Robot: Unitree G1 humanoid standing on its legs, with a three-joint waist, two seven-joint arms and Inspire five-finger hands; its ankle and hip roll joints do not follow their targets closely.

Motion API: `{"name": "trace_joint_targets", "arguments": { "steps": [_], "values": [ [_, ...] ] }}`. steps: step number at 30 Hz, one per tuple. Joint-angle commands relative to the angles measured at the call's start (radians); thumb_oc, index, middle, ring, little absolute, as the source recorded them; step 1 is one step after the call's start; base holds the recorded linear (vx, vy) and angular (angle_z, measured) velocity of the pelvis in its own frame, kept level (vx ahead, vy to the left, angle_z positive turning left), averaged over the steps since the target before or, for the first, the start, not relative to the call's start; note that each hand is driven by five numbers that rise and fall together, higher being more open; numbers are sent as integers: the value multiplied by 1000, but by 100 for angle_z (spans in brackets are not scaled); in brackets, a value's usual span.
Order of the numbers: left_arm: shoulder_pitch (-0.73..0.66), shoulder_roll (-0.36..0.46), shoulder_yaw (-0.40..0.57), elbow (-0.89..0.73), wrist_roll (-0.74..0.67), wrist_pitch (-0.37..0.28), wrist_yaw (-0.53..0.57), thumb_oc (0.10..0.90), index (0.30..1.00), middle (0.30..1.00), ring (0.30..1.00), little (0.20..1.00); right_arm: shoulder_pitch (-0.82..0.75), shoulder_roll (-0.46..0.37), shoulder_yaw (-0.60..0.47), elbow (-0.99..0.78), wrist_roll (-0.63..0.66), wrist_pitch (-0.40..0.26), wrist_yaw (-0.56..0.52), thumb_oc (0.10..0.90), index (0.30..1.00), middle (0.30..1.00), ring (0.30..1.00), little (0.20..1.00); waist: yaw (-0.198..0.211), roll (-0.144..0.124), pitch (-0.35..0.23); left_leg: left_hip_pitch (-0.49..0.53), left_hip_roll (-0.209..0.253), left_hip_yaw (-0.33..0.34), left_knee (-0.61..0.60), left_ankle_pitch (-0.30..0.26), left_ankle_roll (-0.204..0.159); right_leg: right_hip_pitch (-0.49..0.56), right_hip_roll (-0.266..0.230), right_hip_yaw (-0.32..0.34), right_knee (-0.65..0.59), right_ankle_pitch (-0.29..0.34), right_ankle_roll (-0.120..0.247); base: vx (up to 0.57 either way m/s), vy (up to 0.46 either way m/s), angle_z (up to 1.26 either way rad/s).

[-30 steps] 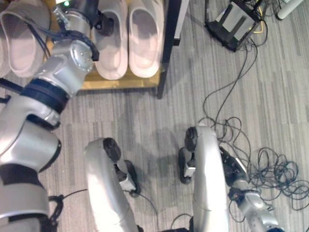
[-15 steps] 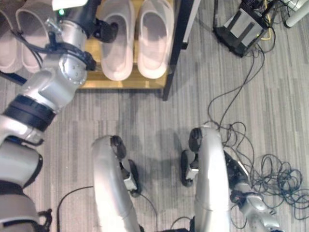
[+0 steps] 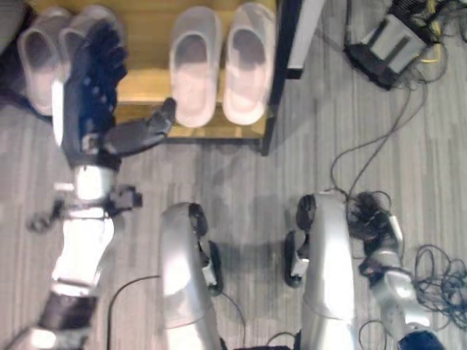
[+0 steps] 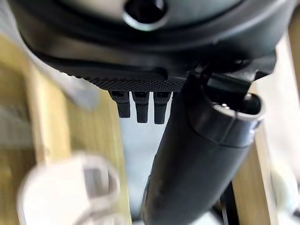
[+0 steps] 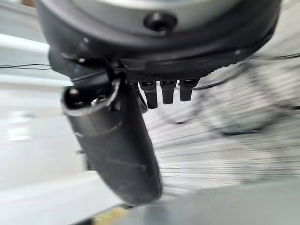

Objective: Arrange the slippers neatly on the shoe rack.

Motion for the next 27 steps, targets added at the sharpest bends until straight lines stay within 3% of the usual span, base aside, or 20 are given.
{"name": "trace_joint_targets", "arguments": {
  "steps": [1, 3, 4, 5, 7, 11, 13, 15, 16, 17, 18, 19, 20, 22, 24, 25, 26, 27],
  "values": [
    [-23, -25, 25, -100, 77, -204, 97, 800, 900, 900, 900, 900, -91, 47, -134, -100, -48, -172, -99, 800, 900, 900, 900, 900, 33, -38, -55, -23, -64, -127, -211, 159, 32, -29, -44, 70, -171, 94, 15, -119, -66, 6],
    [138, -95, -2, -12, 282, -219, 257, 800, 900, 900, 900, 900, -31, 122, -205, -10, -32, -220, -147, 800, 900, 900, 900, 900, 74, -50, -125, 68, -37, -126, -373, 217, 32, 69, -81, 6, -334, 139, 25, -155, -114, 29],
    [139, -95, -3, -13, 283, -219, 258, 800, 900, 900, 900, 900, -30, 122, -206, -10, -32, -220, -147, 800, 900, 900, 900, 900, 75, -49, -125, 69, -37, -127, -374, 218, 32, 71, -81, 4, -337, 140, 24, -225, -103, 41],
    [211, -95, -56, 126, 339, -186, 309, 800, 900, 900, 900, 900, -15, 176, -201, 67, -16, -235, -173, 800, 900, 900, 900, 900, 96, -59, -171, 232, 9, -108, -581, 269, 27, 236, -111, -51, -541, 194, 40, -157, -43, 36],
    [217, -98, -77, 179, 336, -183, 312, 800, 900, 900, 900, 900, -6, 193, -202, 84, -6, -228, -167, 800, 900, 900, 900, 900, 96, -65, -181, 296, 21, -100, -657, 289, 23, 308, -117, -70, -625, 210, 44, -125, -61, 34],
    [225, -107, -151, 454, 311, -129, 253, 800, 900, 900, 900, 900, 39, 203, -169, 218, 2, -189, -115, 800, 900, 900, 900, 900, 98, -86, -218, 622, 12, -27, -1034, 387, 0, 635, -118, -134, -1017, 303, 74, 4, -50, 31],
    [224, -113, -191, 595, 315, -86, 197, 800, 900, 900, 900, 900, 38, 208, -138, 314, -39, -150, -112, 800, 900, 900, 900, 900, 104, -85, -237, 777, 0, -12, -1216, 454, -6, 802, -118, -181, -1169, 336, 92, 205, -21, -5],
    [238, -131, -212, 763, 352, -36, 165, 800, 900, 900, 900, 900, 97, 224, -163, 351, -10, -131, -79, 800, 900, 900, 900, 900, 92, -80, -265, 940, -19, 14, -1430, 549, -34, 998, -123, -256, -1332, 385, 105, 286, -20, 43],
    [239, -148, -218, 859, 362, -10, 145, 800, 900, 900, 900, 900, 125, 235, -180, 384, 15, -126, -57, 800, 900, 900, 900, 900, 69, -74, -288, 1020, -1, 56, -1539, 610, -57, 1132, -136, -327, -1441, 415, 113, 308, 78, 111],
    [250, -161, -220, 930, 387, 7, 141, 800, 900, 900, 900, 900, 141, 243, -180, 404, 26, -114, -47, 800, 900, 900, 900, 900, 49, -62, -309, 1106, 48, 123, -1635, 653, -66, 1219, -132, -361, -1533, 449, 126, 269, 182, 122],
    [274, -175, -224, 976, 414, 18, 145, 800, 900, 900, 900, 900, 165, 250, -170, 421, 21, -99, -36, 800, 900, 900, 900, 900, 41, -64, -329, 1153, 91, 148, -1685, 735, -80, 1277, -122, -371, -1621, 498, 124, 221, 184, 100],
    [276, -176, -223, 978, 415, 17, 146, 800, 900, 900, 900, 900, 167, 250, -168, 421, 21, -99, -36, 800, 900, 900, 900, 900, 42, -63, -325, 1174, 96, 144, -1687, 717, -90, 1294, -114, -358, -1623, 483, 134, 237, 335, 36],
    [313, -209, -230, 1092, 453, 41, 137, 800, 900, 900, 900, 900, 201, 260, -140, 425, 6, -80, -8, 800, 900, 900, 900, 900, 51, -82, -342, 1272, 146, 66, -1786, 805, -131, 1391, -122, -343, -1772, 565, 158, 260, 374, -5],
    [313, -229, -244, 1191, 466, 61, 111, 800, 900, 900, 900, 900, 203, 261, -123, 404, 20, -78, 12, 800, 900, 900, 900, 900, 45, -81, -385, 1356, 207, 30, -1918, 870, -161, 1448, -137, -319, -1878, 617, 192, 218, 450, -62],
    [307, -234, -266, 1219, 498, 75, 103, 800, 900, 900, 900, 900, 189, 265, -115, 405, 58, -84, 28, 800, 900, 900, 900, 900, 42, -72, -405, 1386, 214, 33, -1978, 885, -173, 1483, -146, -322, -1928, 650, 206, 153, 379, -83],
    [310, -249, -267, 1255, 513, 69, 92, 800, 900, 900, 900, 900, 189, 270, -121, 391, 105, -75, 67, 800, 900, 900, 900, 900, 32, -58, -420, 1424, 207, 56, -2035, 862, -170, 1502, -150, -320, -1960, 671, 217, 298, 925, -25],
    [325, -259, -292, 1256, 541, 60, 46, 800, 900, 900, 900, 900, 196, 265, -108, 346, 88, -69, 86, 800, 900, 900, 900, 900, 12, -50, -466, 1494, 147, 100, -2111, 786, -170, 1552, -207, -306, -2060, 801, 267, 217, 734, 5],
    [325, -259, -293, 1256, 541, 60, 46, 800, 900, 900, 900, 900, 196, 265, -108, 346, 88, -69, 85, 800, 900, 900, 900, 900, 10, -53, -468, 1488, 142, 98, -2110, 788, -168, 1551, -211, -308, -2065, 806, 268, 178, 882, 13]
  ]
}}
